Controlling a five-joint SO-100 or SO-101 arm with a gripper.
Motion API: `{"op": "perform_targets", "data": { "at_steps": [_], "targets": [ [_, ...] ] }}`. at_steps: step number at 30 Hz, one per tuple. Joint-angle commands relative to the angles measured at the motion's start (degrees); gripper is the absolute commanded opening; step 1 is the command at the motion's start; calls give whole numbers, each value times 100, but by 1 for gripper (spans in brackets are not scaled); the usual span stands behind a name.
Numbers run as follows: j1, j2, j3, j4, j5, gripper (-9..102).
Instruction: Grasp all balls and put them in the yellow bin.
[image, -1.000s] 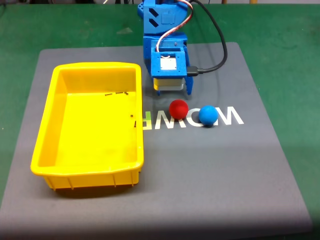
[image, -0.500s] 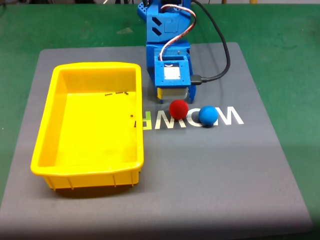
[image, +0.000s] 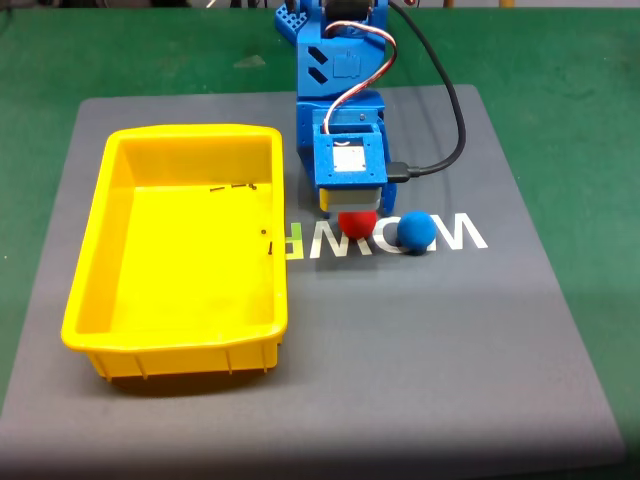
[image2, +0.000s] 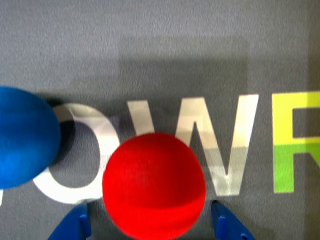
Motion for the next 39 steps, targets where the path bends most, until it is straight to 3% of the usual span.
{"op": "perform_targets", "data": {
  "at_steps": [1, 21, 25, 28, 39],
  "targets": [
    [53, 0, -413, -114, 26, 27],
    [-44, -554, -1125, -149, 176, 26],
    [-53, -562, -1143, -88, 176, 17],
    [-70, -562, -1143, -53, 202, 0],
    [-88, -536, -1151, -26, 167, 0]
  ]
}}
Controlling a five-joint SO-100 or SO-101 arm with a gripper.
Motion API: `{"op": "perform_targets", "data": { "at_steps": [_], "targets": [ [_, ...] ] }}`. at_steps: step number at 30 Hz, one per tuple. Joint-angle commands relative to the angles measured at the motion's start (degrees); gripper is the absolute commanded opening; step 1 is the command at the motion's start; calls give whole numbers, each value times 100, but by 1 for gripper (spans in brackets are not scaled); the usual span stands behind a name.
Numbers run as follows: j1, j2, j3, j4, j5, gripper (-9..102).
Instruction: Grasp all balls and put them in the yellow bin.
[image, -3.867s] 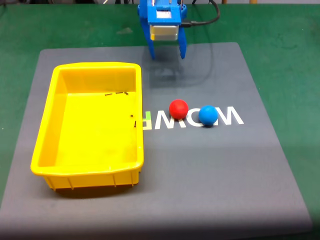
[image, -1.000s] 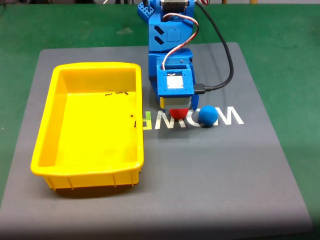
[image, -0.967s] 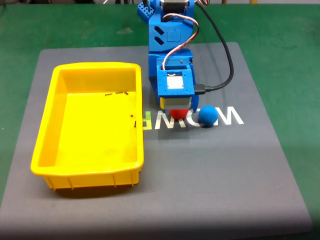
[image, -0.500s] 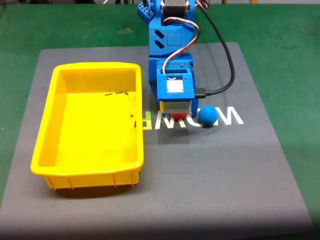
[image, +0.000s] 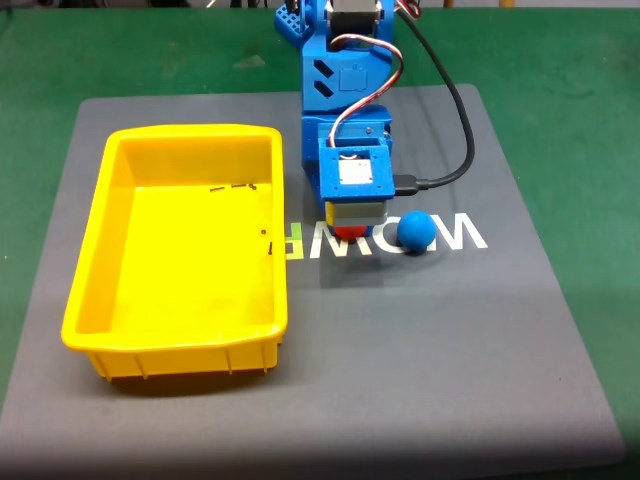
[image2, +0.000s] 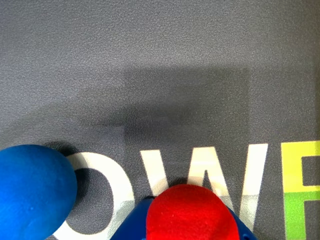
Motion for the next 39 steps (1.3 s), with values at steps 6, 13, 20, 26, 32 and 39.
{"op": "perform_targets", "data": {
  "at_steps": [6, 13, 20, 26, 32, 39],
  "targets": [
    [9, 237, -439, -70, 18, 0],
    [-18, 721, -800, -44, -9, 0],
    [44, 1151, -1222, -18, -9, 0],
    [211, 1626, -1230, 9, -9, 0],
    [413, 2127, -1230, 105, 0, 0],
    [835, 2619, -1230, 202, -53, 0]
  ]
}}
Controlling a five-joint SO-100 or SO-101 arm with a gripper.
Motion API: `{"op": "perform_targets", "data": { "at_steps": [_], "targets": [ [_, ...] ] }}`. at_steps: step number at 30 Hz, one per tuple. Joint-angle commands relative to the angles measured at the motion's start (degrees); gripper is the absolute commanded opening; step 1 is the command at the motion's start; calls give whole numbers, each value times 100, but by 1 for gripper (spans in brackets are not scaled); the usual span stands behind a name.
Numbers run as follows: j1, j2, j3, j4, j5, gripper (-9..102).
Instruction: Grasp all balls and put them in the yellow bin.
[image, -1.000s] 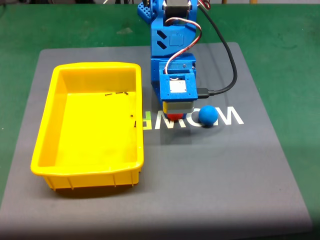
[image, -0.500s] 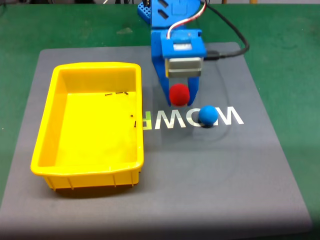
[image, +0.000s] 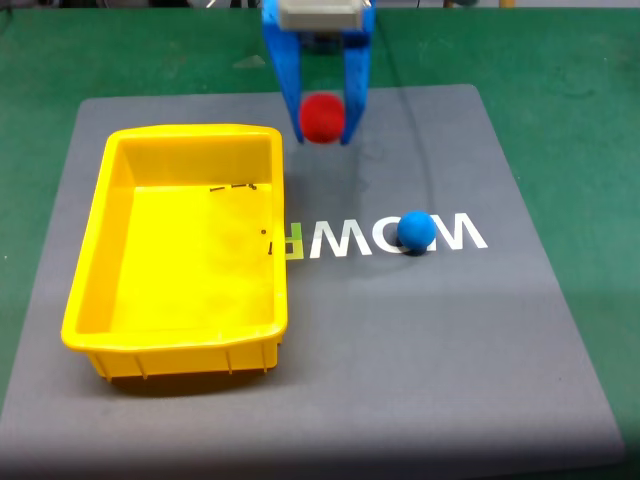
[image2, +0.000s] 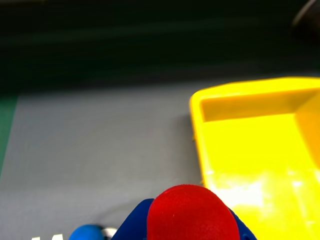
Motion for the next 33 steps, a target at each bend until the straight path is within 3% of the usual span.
{"op": "perform_targets", "data": {
  "at_steps": [1, 14, 24, 26, 29, 33],
  "targets": [
    [352, 571, -439, 26, -53, 0],
    [1538, 519, -439, 97, -167, 0],
    [1705, 396, -439, 97, -202, 0],
    [1723, 387, -439, 105, -211, 8],
    [1767, 387, -439, 132, -176, 34],
    [1828, 378, -439, 176, -158, 41]
  ]
}}
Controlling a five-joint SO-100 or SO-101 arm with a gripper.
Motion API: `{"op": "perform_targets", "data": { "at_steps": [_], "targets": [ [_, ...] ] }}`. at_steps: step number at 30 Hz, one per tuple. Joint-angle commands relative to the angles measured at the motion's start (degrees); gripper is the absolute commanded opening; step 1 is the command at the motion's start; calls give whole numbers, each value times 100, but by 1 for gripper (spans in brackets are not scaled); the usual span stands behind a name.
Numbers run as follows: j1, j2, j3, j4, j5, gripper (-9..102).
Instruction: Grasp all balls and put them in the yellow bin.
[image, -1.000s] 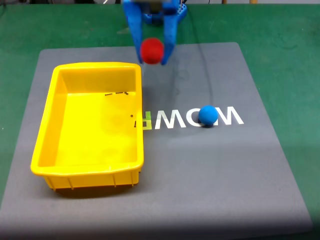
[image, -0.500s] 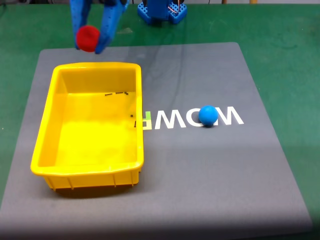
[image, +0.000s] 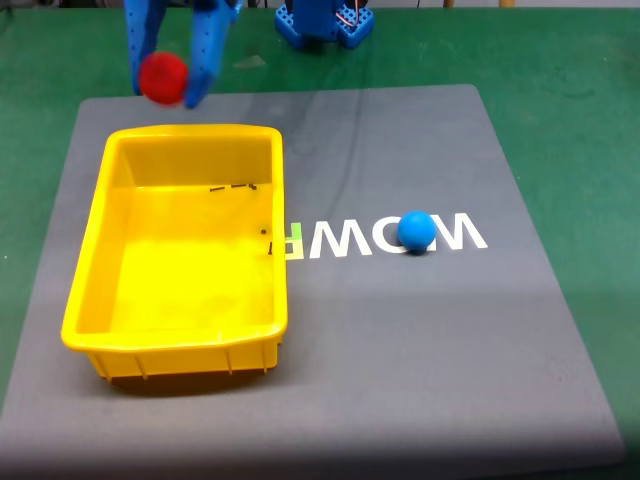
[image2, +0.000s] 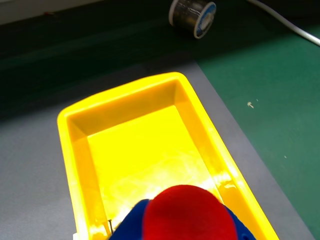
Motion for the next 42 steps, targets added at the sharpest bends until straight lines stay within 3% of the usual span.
{"op": "perform_targets", "data": {
  "at_steps": [1, 13, 30, 42],
  "targets": [
    [114, 167, -439, -9, 9, 41],
    [-141, 290, -404, 105, -9, 41],
    [-2593, 668, 439, 888, 114, 40],
    [-2769, -316, 457, 747, 9, 39]
  ]
}}
